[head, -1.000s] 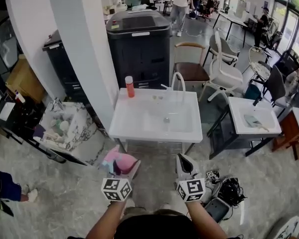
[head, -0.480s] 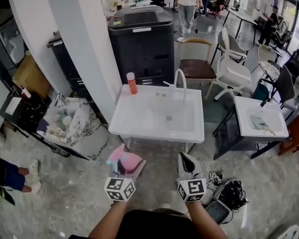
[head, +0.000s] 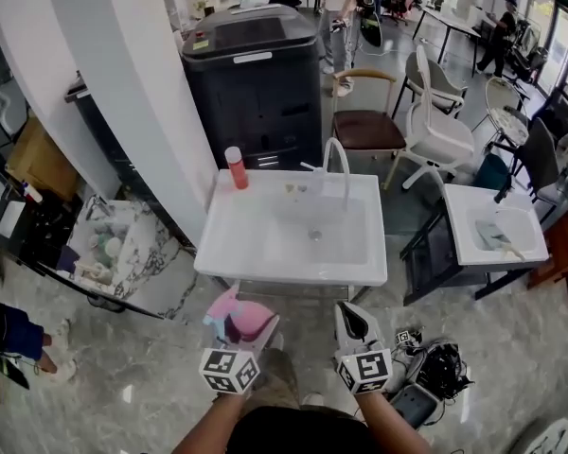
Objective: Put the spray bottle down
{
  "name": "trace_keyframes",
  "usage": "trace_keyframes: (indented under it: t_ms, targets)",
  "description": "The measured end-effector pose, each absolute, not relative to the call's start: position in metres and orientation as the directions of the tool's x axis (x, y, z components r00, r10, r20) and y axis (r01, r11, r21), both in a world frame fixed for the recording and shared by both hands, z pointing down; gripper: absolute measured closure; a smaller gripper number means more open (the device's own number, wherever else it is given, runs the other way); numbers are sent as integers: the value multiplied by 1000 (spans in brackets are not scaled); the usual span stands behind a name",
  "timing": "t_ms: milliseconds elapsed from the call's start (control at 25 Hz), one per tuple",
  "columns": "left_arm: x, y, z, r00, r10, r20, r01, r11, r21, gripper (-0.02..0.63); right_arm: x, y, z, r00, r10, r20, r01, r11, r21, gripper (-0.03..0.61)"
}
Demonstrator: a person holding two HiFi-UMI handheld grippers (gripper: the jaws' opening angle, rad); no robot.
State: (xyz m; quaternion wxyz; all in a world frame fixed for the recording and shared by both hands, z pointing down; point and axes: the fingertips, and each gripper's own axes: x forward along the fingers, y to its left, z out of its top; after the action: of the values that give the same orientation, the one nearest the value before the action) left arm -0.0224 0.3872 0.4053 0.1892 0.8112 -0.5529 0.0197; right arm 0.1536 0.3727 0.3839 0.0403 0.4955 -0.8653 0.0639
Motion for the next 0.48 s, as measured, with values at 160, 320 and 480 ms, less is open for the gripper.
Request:
trace_keyframes:
  t_ms: [160, 320, 480]
  targets:
    - [-37, 341, 424, 397, -881, 259, -897, -312, 314, 201, 134, 329, 394, -502, -847, 174, -865, 497, -71, 580]
    - [-52, 285, 433, 417, -869, 268, -892, -335, 303, 201, 112, 275, 399, -492, -849, 195, -870, 488, -69, 580]
    - [-71, 230, 436, 430, -859, 277, -896, -369, 247, 201, 93, 221, 409, -476, -851, 224, -878, 475, -62, 580]
